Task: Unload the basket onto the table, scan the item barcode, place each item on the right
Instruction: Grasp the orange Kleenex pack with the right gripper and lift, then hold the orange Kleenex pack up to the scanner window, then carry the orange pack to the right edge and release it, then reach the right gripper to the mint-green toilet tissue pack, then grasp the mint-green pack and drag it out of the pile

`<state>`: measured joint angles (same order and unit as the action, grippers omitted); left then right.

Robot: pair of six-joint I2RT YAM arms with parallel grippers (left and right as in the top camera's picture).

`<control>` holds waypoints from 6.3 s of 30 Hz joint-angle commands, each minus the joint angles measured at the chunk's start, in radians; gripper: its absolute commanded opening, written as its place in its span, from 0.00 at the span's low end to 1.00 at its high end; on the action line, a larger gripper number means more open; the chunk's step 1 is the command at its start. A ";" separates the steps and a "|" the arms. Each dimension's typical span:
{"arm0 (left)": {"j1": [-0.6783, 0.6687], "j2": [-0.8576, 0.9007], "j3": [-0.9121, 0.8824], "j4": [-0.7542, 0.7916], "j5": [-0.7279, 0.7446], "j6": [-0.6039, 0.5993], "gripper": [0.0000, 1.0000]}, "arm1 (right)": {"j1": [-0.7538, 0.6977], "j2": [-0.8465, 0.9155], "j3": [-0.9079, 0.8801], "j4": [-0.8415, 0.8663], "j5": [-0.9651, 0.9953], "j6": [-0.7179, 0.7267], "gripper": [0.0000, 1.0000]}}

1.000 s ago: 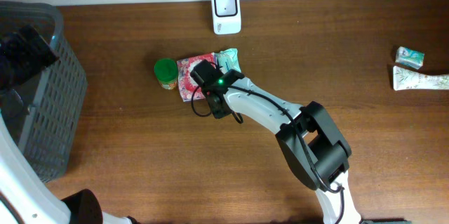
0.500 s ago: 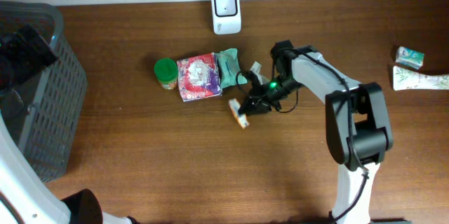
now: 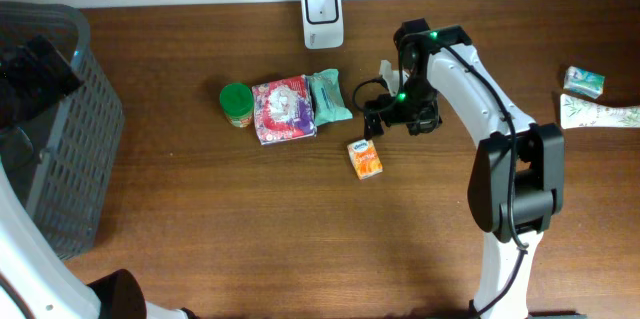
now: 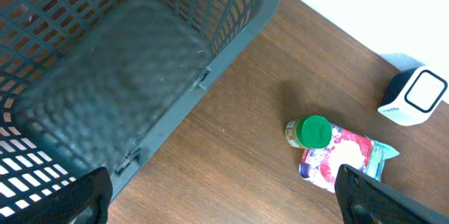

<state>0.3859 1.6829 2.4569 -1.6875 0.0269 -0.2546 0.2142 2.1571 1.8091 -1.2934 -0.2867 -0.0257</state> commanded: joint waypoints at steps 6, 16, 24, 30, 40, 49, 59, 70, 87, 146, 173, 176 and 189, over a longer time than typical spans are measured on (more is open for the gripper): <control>0.004 -0.007 -0.001 0.000 0.003 -0.010 0.99 | 0.023 -0.008 -0.029 0.043 0.030 0.048 0.84; 0.004 -0.007 -0.001 0.000 0.003 -0.010 0.99 | 0.089 -0.007 -0.245 0.241 -0.068 0.050 0.49; 0.004 -0.007 -0.001 0.000 0.003 -0.010 0.99 | 0.051 -0.008 -0.185 0.232 -0.309 0.060 0.04; 0.004 -0.007 -0.001 0.000 0.003 -0.010 0.99 | -0.012 -0.008 -0.062 0.327 -1.098 -0.083 0.04; 0.004 -0.007 -0.001 0.000 0.003 -0.010 0.99 | -0.150 -0.008 -0.062 0.487 -1.266 -0.071 0.04; 0.004 -0.007 -0.001 0.000 0.003 -0.010 0.99 | -0.139 -0.008 -0.063 0.448 -1.266 -0.075 0.04; 0.004 -0.007 -0.001 0.000 0.003 -0.010 0.99 | -0.109 -0.008 -0.063 0.453 -1.266 -0.075 0.04; 0.004 -0.007 -0.001 0.000 0.003 -0.010 0.99 | -0.109 -0.008 -0.063 0.453 -1.220 -0.071 0.04; 0.004 -0.007 -0.001 0.000 0.003 -0.010 0.99 | 0.069 -0.006 0.138 0.228 0.637 0.095 0.04; 0.004 -0.007 -0.001 0.000 0.003 -0.010 0.99 | 0.015 -0.067 0.253 0.146 -0.166 0.158 0.99; 0.004 -0.007 -0.001 0.000 0.003 -0.010 0.99 | 0.155 0.195 0.354 -0.140 0.494 0.386 0.04; 0.004 -0.007 -0.001 0.000 0.003 -0.010 0.99 | 0.179 0.204 0.305 -0.162 0.604 0.436 0.11; 0.004 -0.007 -0.001 0.000 0.003 -0.010 0.99 | 0.259 0.206 0.288 -0.188 0.622 0.344 0.82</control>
<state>0.3859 1.6829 2.4565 -1.6875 0.0273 -0.2546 0.4313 2.3817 2.1155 -1.4765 0.2981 0.3290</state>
